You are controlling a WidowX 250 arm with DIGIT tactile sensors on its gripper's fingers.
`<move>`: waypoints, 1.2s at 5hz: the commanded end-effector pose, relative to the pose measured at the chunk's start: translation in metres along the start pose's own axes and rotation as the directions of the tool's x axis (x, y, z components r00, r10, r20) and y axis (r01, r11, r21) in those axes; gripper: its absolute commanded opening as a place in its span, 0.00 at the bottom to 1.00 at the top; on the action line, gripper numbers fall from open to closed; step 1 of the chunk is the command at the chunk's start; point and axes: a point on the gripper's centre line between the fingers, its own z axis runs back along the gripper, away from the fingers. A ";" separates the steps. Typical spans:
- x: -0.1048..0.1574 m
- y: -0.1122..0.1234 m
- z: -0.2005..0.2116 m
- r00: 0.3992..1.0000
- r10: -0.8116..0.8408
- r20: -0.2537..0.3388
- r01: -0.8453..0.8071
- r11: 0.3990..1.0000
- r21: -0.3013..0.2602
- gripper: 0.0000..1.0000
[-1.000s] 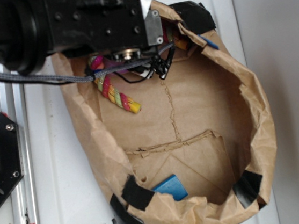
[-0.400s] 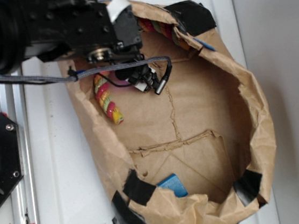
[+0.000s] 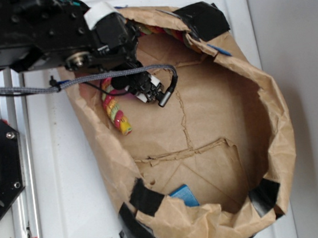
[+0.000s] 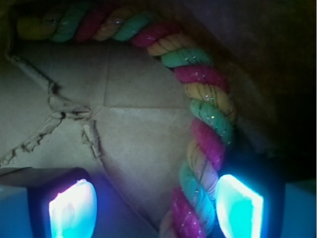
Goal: Grab the multicolored rope.
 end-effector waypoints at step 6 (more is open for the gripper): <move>0.018 0.003 0.017 0.993 0.119 0.015 -0.119 0.993 0.015 1.00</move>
